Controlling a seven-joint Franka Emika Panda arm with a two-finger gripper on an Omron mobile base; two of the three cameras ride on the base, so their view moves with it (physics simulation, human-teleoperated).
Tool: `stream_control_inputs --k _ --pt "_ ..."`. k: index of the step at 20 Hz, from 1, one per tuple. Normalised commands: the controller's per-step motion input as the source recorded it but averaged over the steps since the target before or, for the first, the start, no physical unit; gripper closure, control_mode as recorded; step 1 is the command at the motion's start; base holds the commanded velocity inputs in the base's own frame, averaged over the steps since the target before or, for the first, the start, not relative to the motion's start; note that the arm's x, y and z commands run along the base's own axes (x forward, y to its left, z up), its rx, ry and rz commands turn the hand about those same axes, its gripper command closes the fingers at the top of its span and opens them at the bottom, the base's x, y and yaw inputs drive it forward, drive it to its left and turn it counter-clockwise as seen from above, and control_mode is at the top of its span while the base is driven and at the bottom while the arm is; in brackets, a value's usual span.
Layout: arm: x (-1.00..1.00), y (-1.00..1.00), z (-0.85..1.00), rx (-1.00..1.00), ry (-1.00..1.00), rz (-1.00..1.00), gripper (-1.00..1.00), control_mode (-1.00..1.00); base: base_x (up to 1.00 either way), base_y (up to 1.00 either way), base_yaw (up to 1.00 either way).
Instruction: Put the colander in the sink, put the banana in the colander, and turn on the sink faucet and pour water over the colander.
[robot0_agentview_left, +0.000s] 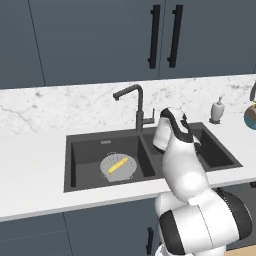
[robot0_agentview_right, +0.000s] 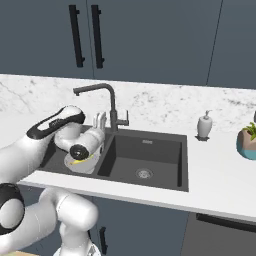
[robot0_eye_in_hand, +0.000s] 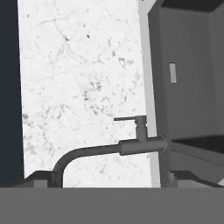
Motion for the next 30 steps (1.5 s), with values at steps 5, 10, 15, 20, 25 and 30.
stream_control_inputs --k 5,10,15,20,25,30 --pt "-0.45 -0.85 0.35 0.00 0.61 0.00 -1.00 -1.00 0.00 0.00 0.00" --pt "-0.09 -0.59 0.10 0.01 0.89 0.05 -1.00 -1.00 0.00 0.00 0.00" --pt "0.00 -0.22 0.14 -0.08 0.85 0.14 -1.00 -1.00 0.00 0.00 0.00" --pt "0.00 -0.28 0.32 0.16 0.65 0.20 -1.00 -1.00 0.00 0.00 0.00" --pt "0.00 -0.28 -0.06 0.63 -0.09 0.23 -1.00 -1.00 0.00 0.00 0.00" --pt "0.00 -0.05 -0.19 0.78 -0.41 0.10 -1.00 -1.00 0.00 0.00 0.00"
